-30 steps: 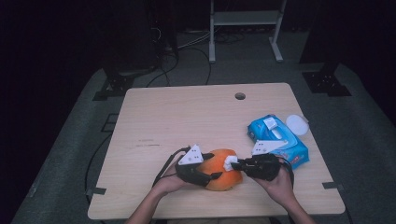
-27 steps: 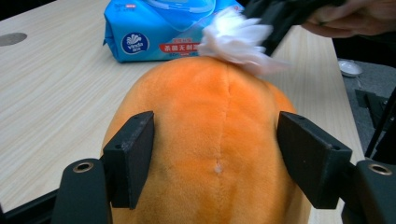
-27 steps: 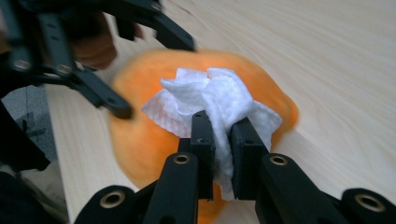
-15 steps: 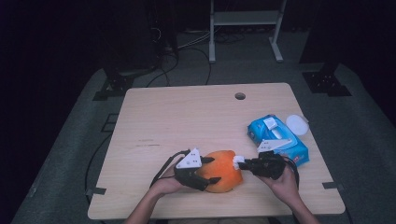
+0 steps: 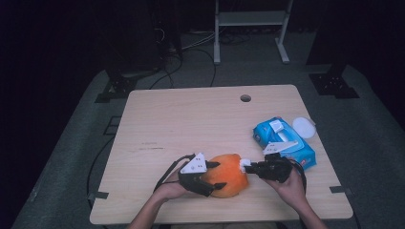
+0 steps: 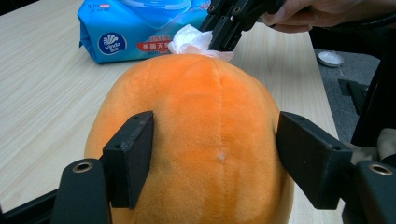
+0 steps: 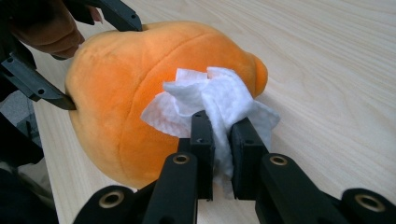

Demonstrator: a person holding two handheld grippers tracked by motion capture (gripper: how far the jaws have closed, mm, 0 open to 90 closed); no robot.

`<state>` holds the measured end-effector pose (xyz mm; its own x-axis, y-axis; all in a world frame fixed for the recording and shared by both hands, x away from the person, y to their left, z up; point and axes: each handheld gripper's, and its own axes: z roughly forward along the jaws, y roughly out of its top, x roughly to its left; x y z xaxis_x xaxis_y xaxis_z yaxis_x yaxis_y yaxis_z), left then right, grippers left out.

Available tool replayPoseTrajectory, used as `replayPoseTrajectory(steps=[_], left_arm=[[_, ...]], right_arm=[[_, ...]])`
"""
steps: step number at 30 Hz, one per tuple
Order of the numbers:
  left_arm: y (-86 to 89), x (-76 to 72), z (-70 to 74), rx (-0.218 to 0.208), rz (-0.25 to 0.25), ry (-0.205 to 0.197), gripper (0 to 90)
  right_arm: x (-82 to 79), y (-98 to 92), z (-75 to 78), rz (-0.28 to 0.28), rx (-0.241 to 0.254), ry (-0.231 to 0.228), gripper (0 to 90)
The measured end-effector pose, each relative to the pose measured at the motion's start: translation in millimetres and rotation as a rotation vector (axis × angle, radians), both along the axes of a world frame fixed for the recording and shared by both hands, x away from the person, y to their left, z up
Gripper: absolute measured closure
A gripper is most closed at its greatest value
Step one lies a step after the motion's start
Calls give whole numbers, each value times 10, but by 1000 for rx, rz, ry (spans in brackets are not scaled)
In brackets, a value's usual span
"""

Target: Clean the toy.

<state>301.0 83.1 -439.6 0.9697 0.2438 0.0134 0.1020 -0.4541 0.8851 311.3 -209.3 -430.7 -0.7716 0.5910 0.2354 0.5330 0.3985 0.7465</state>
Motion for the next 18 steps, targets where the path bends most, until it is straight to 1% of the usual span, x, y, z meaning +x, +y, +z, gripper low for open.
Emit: replayPoseTrajectory(steps=[4,6,9,11,12,13,14,15,18], left_arm=[[-15,-10,1,-1,4,-3,285],[-27,-11,2,2,6,-9,281],[-75,-24,4,5,7,-27,274],[-129,-51,8,13,4,-42,271],[-156,-71,11,22,-3,-53,271],[-170,-83,13,25,-5,-59,271],[-173,-88,19,37,-7,-67,272],[-165,-87,20,36,-9,-63,273],[-146,-80,10,22,-11,-52,274]], right_arm=[[8,-4,-2,-8,-10,1,806],[5,-5,10,-12,-6,0,806],[-48,30,82,0,14,-38,807],[-98,76,164,25,53,-64,807],[-123,105,201,39,63,-81,806],[-147,138,232,54,58,-94,806],[-155,154,237,57,45,-100,806],[-152,158,223,56,32,-103,806],[-95,92,155,39,48,-66,806]])
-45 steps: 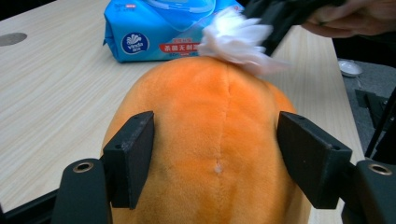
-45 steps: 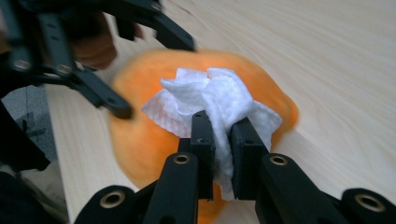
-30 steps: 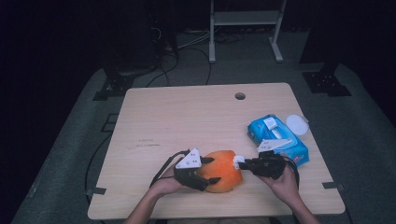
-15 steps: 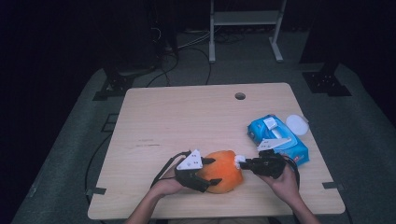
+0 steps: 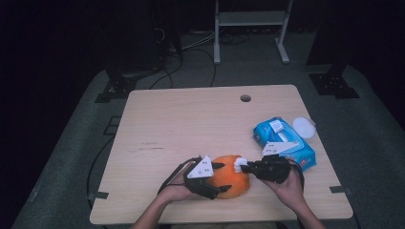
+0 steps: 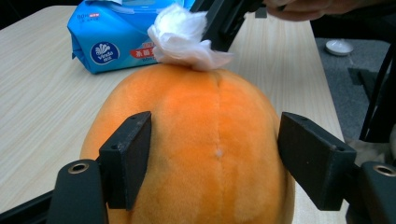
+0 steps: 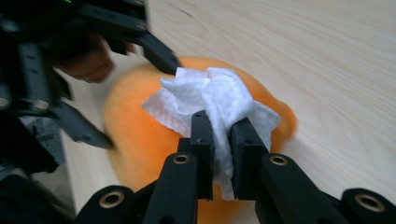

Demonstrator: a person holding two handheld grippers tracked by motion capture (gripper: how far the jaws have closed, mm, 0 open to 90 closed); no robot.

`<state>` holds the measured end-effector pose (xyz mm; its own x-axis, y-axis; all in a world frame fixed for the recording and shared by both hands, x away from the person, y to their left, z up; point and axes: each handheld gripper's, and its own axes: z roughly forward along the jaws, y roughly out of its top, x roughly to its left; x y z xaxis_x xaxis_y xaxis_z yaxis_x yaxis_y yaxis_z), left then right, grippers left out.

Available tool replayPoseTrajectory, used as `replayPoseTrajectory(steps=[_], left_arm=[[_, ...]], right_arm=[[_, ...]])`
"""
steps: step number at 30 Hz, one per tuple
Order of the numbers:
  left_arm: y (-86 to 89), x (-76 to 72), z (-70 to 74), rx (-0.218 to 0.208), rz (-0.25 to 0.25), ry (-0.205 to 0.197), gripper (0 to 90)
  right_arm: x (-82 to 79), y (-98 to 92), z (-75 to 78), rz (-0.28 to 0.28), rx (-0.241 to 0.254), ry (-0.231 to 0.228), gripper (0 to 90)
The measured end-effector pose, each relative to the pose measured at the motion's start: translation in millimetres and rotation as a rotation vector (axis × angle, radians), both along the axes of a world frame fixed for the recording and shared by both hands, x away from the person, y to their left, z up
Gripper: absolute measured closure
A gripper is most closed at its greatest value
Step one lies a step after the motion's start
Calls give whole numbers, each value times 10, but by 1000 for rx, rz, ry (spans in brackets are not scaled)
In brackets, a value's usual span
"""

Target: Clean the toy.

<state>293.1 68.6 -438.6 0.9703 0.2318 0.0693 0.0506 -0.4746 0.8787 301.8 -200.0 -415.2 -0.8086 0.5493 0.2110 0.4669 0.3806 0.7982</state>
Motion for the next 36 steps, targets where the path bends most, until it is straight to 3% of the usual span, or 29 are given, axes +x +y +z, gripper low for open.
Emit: replayPoseTrajectory(steps=[3,5,8,13,15,19,22,23,25,28,31,34,36], left_arm=[[19,3,3,-3,-5,4,274],[6,8,5,-5,-2,5,273],[-46,8,8,-7,18,-3,261],[-135,-23,12,8,27,-28,248],[-128,-30,16,19,22,-33,251],[-86,-20,4,6,21,-20,254],[-94,-20,7,2,27,-19,254],[-109,-25,10,4,29,-21,252],[-134,-29,12,8,35,-27,243],[-162,-36,5,-2,42,-27,242],[-145,-42,19,8,31,-31,235],[-61,10,86,-53,8,5,195],[3,62,99,-60,57,10,159]], right_arm=[[72,-97,-94,-44,-36,30,807],[98,-141,-138,-51,-19,63,806],[70,-112,-94,-53,-34,41,806],[-43,57,80,29,19,-17,805],[-75,121,98,34,-23,-45,805],[-14,26,21,17,-16,-6,806],[13,-70,-38,-27,-62,-7,807],[17,-100,-55,-29,-43,3,807],[-4,-83,-28,-26,-40,-10,807],[-64,20,78,22,12,-37,807],[-109,144,82,48,-46,-73,806],[-81,98,38,48,-36,-53,807],[-70,57,23,35,-33,-51,807]])
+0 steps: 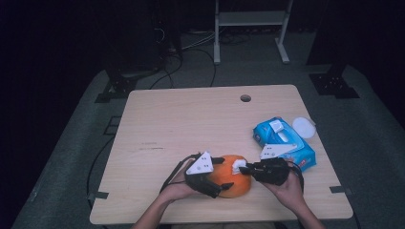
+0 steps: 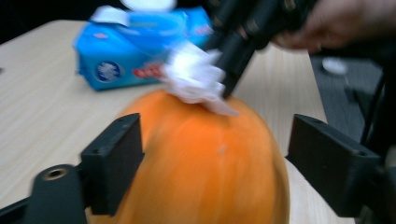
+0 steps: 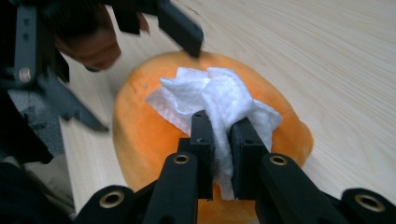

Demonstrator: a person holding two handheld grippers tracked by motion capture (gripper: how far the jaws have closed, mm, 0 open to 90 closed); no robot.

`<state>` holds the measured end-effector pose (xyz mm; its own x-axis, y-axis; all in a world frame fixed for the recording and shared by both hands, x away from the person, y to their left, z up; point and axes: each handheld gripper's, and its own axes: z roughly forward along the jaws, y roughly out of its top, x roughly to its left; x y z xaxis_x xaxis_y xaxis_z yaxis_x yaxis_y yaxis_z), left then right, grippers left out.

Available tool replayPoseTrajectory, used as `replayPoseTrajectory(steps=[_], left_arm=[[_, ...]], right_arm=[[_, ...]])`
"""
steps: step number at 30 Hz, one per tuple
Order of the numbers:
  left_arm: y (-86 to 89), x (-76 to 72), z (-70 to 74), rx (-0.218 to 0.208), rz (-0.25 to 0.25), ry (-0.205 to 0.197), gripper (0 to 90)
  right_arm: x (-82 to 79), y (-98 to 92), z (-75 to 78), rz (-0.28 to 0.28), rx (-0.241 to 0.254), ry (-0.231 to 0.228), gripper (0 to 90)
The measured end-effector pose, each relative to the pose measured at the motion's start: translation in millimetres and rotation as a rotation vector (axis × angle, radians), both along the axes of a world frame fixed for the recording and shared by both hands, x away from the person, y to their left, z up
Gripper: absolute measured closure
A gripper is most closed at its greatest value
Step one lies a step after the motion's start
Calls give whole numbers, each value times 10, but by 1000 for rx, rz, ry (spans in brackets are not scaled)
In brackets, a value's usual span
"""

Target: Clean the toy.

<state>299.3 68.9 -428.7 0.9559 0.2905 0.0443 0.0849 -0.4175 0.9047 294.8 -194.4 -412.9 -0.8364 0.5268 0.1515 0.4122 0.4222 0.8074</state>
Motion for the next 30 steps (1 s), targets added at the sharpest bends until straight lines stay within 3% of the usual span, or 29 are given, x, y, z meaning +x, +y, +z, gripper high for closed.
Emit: replayPoseTrajectory(steps=[3,6,12,16,19,23,27,30], left_arm=[[43,58,-83,13,25,47,169],[-2,32,-70,22,42,36,241],[-78,-42,-16,59,19,-3,225],[25,44,-31,9,54,32,148],[35,80,-100,6,58,84,122],[-26,30,-67,30,62,56,245],[-58,-19,-28,62,51,26,250],[-21,12,-36,41,34,54,208]], right_arm=[[42,-86,-24,-18,8,16,807],[66,-104,-34,-28,6,20,806],[-20,9,49,4,24,-12,806],[1,-16,33,3,21,-5,806],[45,-78,1,-13,28,0,805],[10,-43,30,-22,28,-8,804],[-61,67,102,27,39,-28,804],[-67,84,99,46,38,-31,805]])
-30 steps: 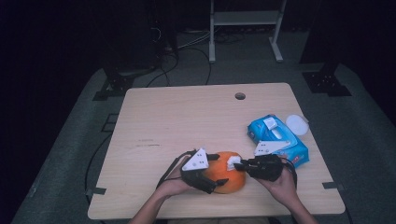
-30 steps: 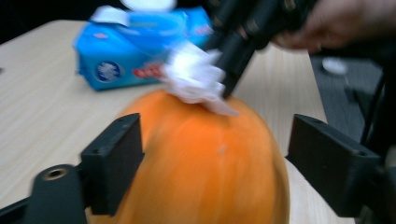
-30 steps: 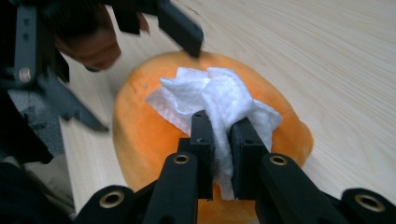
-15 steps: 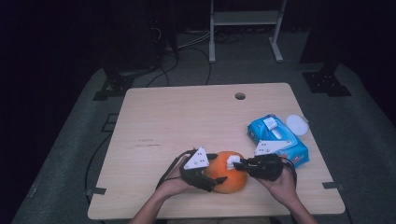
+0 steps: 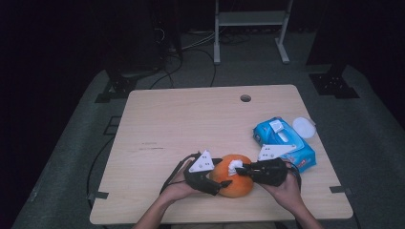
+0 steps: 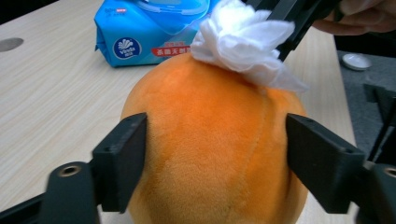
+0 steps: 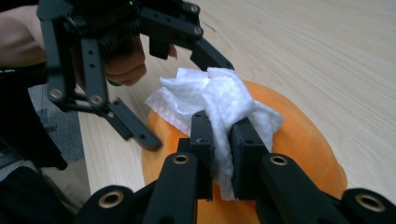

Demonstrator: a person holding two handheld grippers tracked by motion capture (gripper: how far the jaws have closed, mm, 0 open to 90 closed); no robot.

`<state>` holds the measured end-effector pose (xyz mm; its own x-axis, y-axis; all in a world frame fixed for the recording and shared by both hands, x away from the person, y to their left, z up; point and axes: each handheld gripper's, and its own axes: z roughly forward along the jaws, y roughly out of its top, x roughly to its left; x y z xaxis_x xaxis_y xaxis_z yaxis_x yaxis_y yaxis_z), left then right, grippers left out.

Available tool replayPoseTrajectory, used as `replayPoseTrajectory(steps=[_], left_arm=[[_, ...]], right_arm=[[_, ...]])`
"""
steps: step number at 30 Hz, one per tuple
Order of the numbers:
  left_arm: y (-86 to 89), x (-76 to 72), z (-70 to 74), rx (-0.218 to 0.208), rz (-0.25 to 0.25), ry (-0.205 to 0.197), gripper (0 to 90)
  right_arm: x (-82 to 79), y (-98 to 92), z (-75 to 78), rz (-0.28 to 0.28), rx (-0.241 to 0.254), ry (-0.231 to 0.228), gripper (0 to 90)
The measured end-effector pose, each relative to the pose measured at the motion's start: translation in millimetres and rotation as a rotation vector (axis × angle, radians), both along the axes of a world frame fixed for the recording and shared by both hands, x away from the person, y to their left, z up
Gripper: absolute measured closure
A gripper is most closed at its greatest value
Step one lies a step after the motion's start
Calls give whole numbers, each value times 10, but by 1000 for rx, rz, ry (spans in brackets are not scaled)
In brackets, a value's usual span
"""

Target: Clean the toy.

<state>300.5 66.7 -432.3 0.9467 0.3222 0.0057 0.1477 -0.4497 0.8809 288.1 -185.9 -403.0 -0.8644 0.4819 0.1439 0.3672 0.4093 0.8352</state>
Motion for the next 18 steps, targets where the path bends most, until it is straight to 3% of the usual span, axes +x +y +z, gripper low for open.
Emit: replayPoseTrajectory(steps=[3,4,6,8,11,13,14,16,18], left_arm=[[47,67,-35,-18,6,62,116],[56,81,-56,2,6,77,97],[60,73,-90,10,9,73,119],[37,55,-63,17,18,54,211],[-6,16,9,26,27,17,279],[-28,-23,36,34,18,-4,289],[-31,-31,42,35,20,-9,291],[-3,-25,56,19,14,-4,300],[25,-7,57,-3,10,6,311]], right_arm=[[51,-53,-42,-10,7,20,804],[69,-79,-57,-15,15,29,804],[106,-133,-72,-34,22,40,803],[119,-148,-71,-47,21,44,803],[50,-88,-15,-48,11,11,803],[19,-61,23,6,78,28,802],[10,-46,33,12,79,28,803],[5,-41,42,1,51,8,803],[35,-87,29,-16,55,22,804]])
